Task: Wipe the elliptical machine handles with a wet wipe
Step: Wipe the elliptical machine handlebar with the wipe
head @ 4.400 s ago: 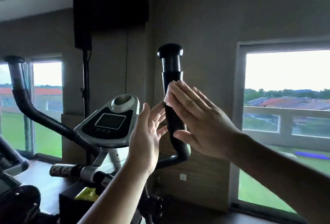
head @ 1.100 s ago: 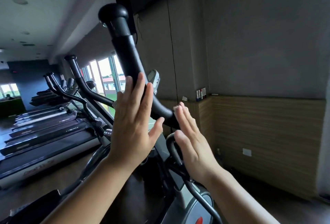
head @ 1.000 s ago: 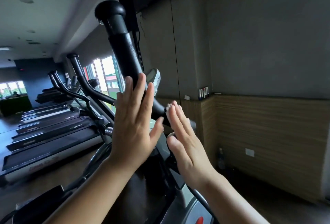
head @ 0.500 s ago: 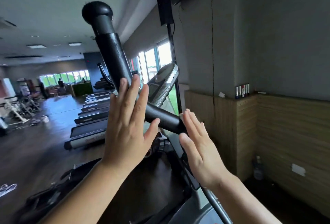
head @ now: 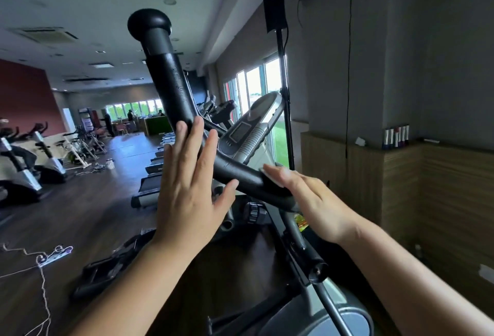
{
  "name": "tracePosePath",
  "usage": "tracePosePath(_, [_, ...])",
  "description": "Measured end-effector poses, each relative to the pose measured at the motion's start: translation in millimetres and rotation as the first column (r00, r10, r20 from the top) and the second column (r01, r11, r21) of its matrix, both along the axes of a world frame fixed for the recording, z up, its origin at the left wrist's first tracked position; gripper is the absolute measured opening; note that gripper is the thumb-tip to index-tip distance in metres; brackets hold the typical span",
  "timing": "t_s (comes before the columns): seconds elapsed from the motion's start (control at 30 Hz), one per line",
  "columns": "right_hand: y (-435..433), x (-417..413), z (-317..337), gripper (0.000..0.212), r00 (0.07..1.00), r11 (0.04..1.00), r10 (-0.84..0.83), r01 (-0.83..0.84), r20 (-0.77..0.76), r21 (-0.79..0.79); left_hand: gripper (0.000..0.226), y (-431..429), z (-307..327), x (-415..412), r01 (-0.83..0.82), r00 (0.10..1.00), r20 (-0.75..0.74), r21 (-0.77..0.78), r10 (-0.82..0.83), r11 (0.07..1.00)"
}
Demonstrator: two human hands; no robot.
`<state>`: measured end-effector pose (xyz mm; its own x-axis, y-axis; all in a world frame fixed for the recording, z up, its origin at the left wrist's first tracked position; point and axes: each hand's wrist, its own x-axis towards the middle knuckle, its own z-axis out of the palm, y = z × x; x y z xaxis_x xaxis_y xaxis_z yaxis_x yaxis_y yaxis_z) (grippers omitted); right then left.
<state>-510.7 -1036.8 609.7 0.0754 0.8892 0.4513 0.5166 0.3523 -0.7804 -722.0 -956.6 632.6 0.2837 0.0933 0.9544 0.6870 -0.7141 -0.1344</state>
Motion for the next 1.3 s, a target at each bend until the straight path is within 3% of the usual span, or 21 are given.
tracePosePath(0.13, [0, 4, 15, 0.078, 0.998, 0.995, 0.027, -0.032, -0.055, -0.094, 0.079, 1, 1, 0, -0.017, 1.000, -0.012, -0.011, 0.017, 1.000])
tracePosePath(0.23, [11, -13, 38, 0.084, 0.994, 0.986, 0.110, -0.112, -0.021, -0.125, 0.078, 2, 0, 0, -0.020, 1.000, -0.024, -0.011, 0.019, 1.000])
tracePosePath(0.37, [12, 14, 28, 0.092, 0.996, 0.965, 0.093, -0.091, -0.006, -0.246, 0.083, 3, 0, -1, -0.025, 0.999, -0.027, -0.026, 0.024, 0.999])
tracePosePath(0.47, [13, 15, 38, 0.089, 0.993, 0.945, 0.118, -0.113, -0.003, -0.307, 0.084, 3, 0, -3, -0.020, 0.999, -0.025, -0.014, 0.020, 1.000])
tracePosePath(0.57, [27, -18, 71, 0.092, 0.960, 0.929, 0.279, -0.268, 0.008, -0.254, 0.083, 2, 1, -3, -0.024, 1.000, -0.017, 0.011, 0.024, 1.000])
tracePosePath(0.63, [33, -21, 79, 0.081, 0.945, 0.920, 0.326, -0.318, -0.005, -0.230, 0.085, 3, 1, -4, -0.015, 1.000, -0.021, 0.019, 0.016, 1.000])
tracePosePath(0.77, [34, 1, 70, 0.089, 0.914, 0.863, 0.405, -0.376, 0.018, -0.336, 0.090, 9, 1, -8, 0.002, 0.999, -0.042, 0.013, -0.002, 1.000])
tracePosePath(0.97, [54, -35, 94, 0.092, 0.905, 0.876, 0.422, -0.420, -0.044, -0.239, 0.086, 13, -1, -8, 0.040, 0.998, -0.046, -0.002, -0.040, 0.999])
tracePosePath(1.03, [46, -17, 88, 0.086, 0.890, 0.846, 0.455, -0.446, -0.040, -0.291, 0.086, 16, -2, -7, 0.055, 0.997, -0.050, -0.003, -0.055, 0.998])
tracePosePath(1.1, [46, -8, 88, 0.099, 0.896, 0.837, 0.444, -0.418, -0.007, -0.354, 0.086, 17, -2, -6, 0.062, 0.997, -0.049, -0.007, -0.062, 0.998])
tracePosePath(1.2, [60, -30, 104, 0.110, 0.915, 0.872, 0.404, -0.384, 0.004, -0.303, 0.083, 16, -4, -6, 0.087, 0.996, -0.035, -0.007, -0.087, 0.996])
tracePosePath(1.3, [57, -28, 97, 0.102, 0.931, 0.898, 0.365, -0.355, -0.011, -0.261, 0.083, 16, -5, -7, 0.097, 0.994, -0.041, -0.006, -0.097, 0.995])
